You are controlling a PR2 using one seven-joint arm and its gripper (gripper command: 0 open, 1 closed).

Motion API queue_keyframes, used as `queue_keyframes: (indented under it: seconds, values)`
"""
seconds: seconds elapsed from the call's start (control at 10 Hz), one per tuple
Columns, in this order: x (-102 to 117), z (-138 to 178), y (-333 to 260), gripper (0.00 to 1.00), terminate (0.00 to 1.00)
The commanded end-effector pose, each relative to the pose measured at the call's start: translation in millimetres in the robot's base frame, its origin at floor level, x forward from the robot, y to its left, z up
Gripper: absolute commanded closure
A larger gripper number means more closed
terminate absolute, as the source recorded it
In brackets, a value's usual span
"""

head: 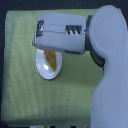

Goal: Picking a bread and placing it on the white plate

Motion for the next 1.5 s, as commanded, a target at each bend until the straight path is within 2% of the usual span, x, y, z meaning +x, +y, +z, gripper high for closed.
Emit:
queue_keyframes:
  seconds: [0.0,0.1,0.4,0.9,1.2,1.4]
  values:
    - [12,31,-3,0.00,0.00]
    - [31,76,-12,0.00,0.00]
    - [34,111,-33,0.00,0.00]
    - [17,128,-75,0.00,0.00]
    - [4,127,-151,0.00,0.00]
    - [-3,132,-180,0.00,0.00]
